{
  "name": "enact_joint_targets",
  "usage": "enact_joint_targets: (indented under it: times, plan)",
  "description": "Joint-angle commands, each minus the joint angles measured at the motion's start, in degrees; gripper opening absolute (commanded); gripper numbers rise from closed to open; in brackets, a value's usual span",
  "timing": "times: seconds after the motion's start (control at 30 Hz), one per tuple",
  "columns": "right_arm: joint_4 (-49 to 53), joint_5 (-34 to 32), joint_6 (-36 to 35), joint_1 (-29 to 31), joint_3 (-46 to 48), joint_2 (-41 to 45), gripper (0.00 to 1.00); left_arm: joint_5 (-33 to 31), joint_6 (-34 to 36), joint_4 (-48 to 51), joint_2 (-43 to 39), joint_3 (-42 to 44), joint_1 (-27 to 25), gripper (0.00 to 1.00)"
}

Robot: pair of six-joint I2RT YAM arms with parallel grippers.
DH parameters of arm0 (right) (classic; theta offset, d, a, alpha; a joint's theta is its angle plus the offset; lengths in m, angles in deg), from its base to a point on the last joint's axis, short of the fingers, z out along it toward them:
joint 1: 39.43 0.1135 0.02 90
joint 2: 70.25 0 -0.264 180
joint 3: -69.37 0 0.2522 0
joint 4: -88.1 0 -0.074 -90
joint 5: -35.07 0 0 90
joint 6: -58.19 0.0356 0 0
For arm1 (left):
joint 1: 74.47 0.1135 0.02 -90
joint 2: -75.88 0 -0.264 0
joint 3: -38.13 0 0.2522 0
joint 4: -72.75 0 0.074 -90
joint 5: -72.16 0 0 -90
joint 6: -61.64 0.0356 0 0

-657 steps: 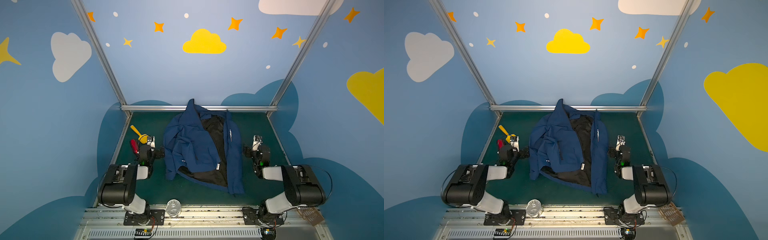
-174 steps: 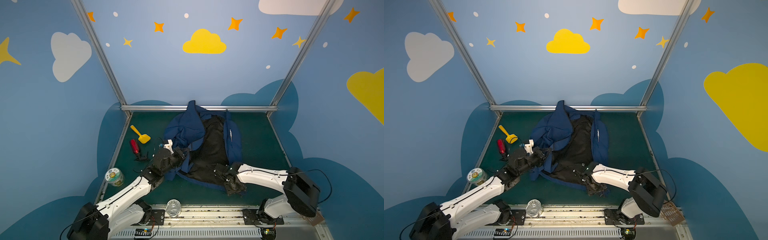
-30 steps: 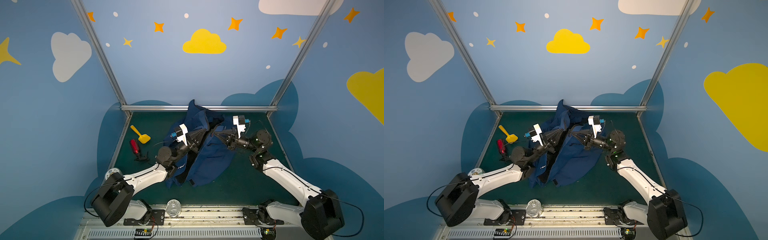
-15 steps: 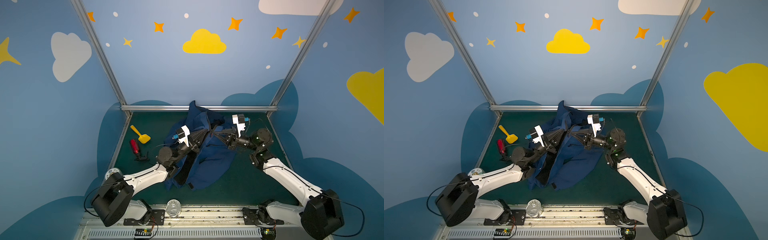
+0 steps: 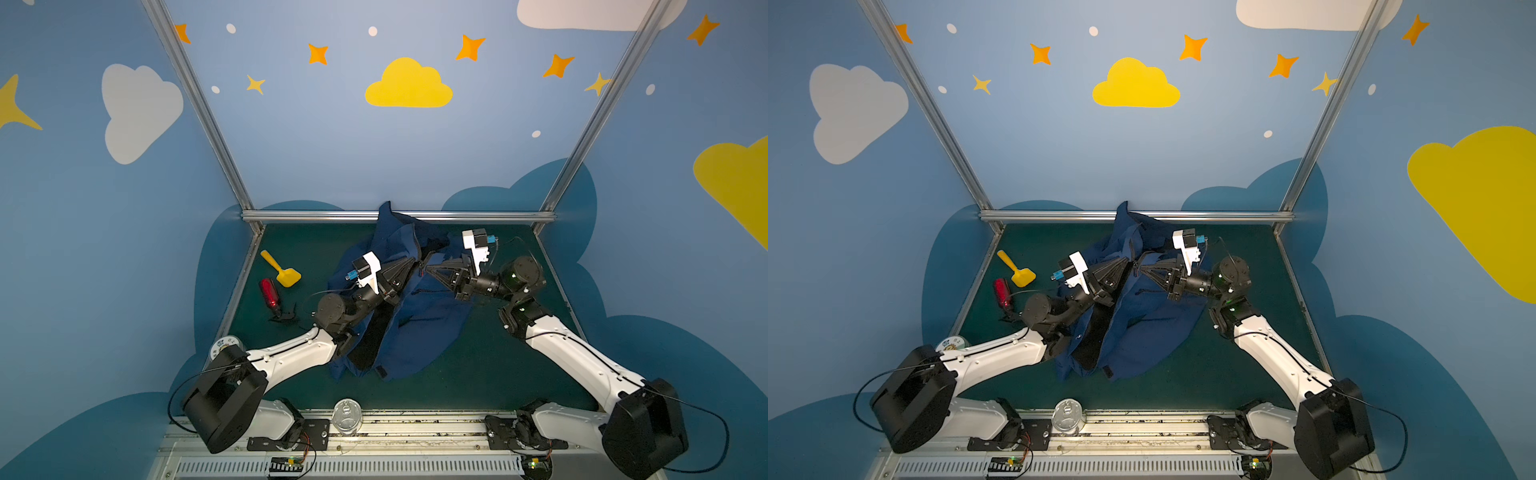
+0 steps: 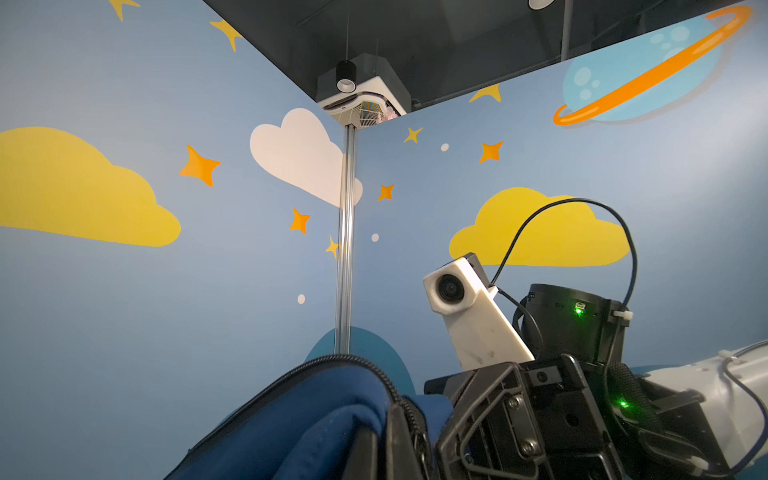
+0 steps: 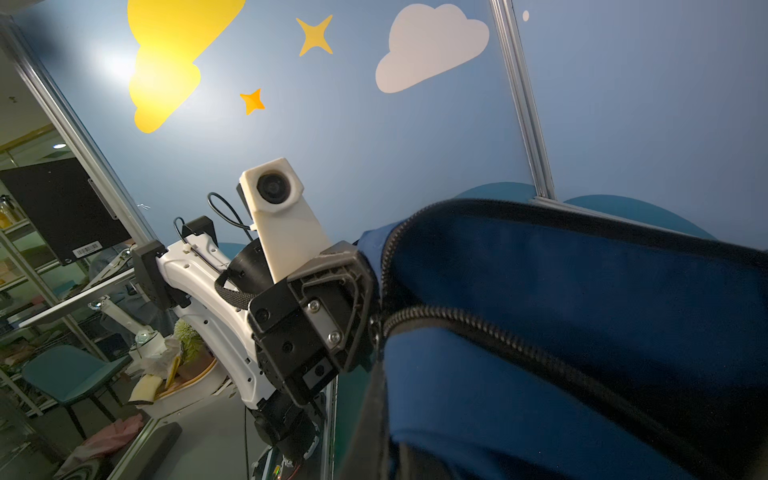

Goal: Zip up the jacket

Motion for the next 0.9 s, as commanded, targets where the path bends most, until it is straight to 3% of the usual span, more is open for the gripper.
enact_joint_targets:
  times: [0.0, 0.87]
  plan:
    - [-1.0, 0.6, -0.2, 0.3, -2.9, -0.1, 0.0, 0.0, 0.7, -2.9, -1.7, -1.5, -0.7, 0.03]
    - [-2.0, -2.1, 1.1, 0.2, -2.9, 0.6, 0.0, -1.3, 6.9, -2.6, -1.5, 0.2, -1.5, 0.03]
